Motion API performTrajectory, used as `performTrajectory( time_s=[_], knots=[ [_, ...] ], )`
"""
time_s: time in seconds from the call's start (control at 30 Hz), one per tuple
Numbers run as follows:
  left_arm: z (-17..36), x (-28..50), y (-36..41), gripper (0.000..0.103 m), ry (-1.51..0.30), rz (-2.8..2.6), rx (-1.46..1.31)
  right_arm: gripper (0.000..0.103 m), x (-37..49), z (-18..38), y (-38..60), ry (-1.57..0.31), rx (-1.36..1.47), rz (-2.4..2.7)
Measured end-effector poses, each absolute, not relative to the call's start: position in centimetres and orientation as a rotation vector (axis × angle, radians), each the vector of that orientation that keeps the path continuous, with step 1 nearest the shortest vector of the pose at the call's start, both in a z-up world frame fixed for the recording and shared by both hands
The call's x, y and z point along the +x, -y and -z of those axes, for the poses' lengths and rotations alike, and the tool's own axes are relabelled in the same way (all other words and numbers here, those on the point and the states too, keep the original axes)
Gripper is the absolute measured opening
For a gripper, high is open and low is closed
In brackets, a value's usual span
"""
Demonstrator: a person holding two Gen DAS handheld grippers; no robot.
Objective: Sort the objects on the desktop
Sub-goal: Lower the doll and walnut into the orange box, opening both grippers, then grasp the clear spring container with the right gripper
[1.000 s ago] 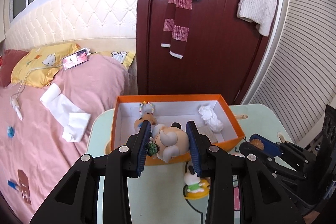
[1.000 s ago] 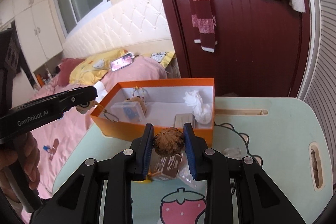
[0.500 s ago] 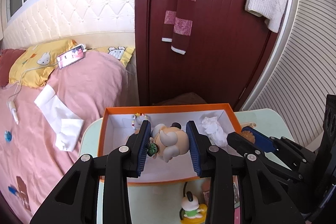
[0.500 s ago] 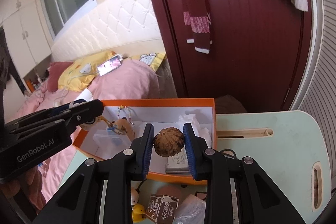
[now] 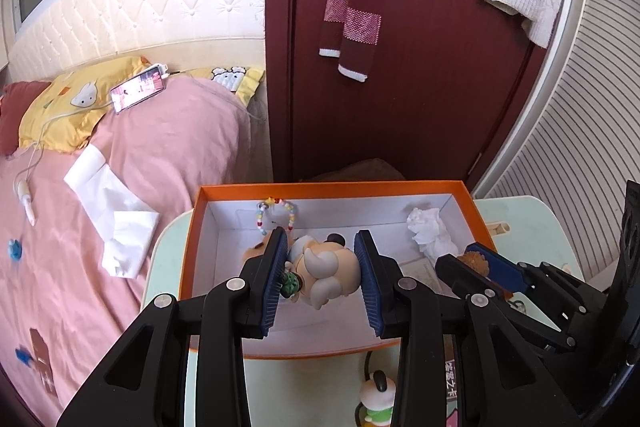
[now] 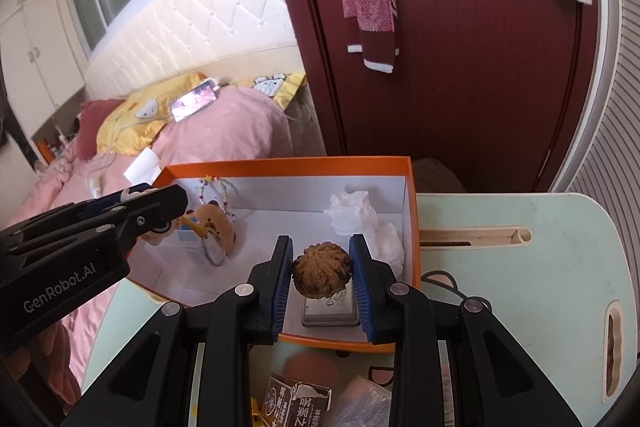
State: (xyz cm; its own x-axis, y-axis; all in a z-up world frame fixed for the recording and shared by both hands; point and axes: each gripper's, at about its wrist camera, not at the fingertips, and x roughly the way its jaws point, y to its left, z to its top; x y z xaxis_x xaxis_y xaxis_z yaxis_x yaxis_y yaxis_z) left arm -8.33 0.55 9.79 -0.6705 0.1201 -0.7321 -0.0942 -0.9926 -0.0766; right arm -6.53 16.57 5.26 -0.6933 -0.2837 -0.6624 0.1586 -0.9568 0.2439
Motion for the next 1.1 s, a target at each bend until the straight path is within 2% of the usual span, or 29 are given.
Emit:
performTrajectory(
  time_s=[0.07, 0.13, 0.17, 0.2, 0.23, 0.27, 0.5, 0.57, 0.77, 0.97, 1.1],
  knots=[
    [-9.7, -8.5, -0.2, 0.037, 0.084, -2.751, -1.220, 0.029, -6.7, -5.1, -16.4, 0.241, 1.095, 2.671],
    [-9.6, -8.6, 0.2, 0.040, 0.135, -2.732, -1.217, 0.038, -6.6, -5.1, -16.3, 0.242, 1.100, 2.670],
    [-9.6, -8.6, 0.4, 0.047, 0.161, -2.722, -1.215, 0.047, -6.5, -5.2, -16.3, 0.244, 1.092, 2.675],
    [-9.7, -8.4, 0.6, 0.051, 0.176, -2.726, -1.203, 0.051, -6.3, -5.4, -16.4, 0.247, 1.075, 2.682],
    [-9.9, -8.2, 0.7, 0.061, 0.178, -2.741, -1.184, 0.052, -6.0, -5.5, -16.4, 0.251, 1.057, 2.688],
    [-10.2, -7.9, 0.8, 0.065, 0.172, -2.763, -1.159, 0.052, -5.9, -5.7, -16.5, 0.257, 1.048, 2.691],
    [-11.6, -7.0, 1.0, 0.065, 0.133, -2.796, -1.092, 0.052, -5.3, -6.6, -17.1, 0.277, 1.014, 2.689],
    [-11.9, -6.7, 1.0, 0.070, 0.115, -2.810, -1.073, 0.052, -5.0, -6.8, -17.4, 0.287, 1.006, 2.687],
    [-11.9, -4.5, 1.1, 0.070, 0.097, -2.743, -1.084, 0.052, -3.2, -7.2, -18.9, 0.337, 0.980, 2.672],
    [-8.0, -0.2, -0.2, 0.070, 0.000, -2.580, -1.240, 0.052, 0.9, -6.2, -21.9, 0.412, 0.947, 2.706],
    [-4.3, 0.3, -0.2, 0.070, 0.112, -2.552, -1.344, 0.052, 3.6, -4.3, -24.5, 0.515, 0.947, 2.769]
  ],
)
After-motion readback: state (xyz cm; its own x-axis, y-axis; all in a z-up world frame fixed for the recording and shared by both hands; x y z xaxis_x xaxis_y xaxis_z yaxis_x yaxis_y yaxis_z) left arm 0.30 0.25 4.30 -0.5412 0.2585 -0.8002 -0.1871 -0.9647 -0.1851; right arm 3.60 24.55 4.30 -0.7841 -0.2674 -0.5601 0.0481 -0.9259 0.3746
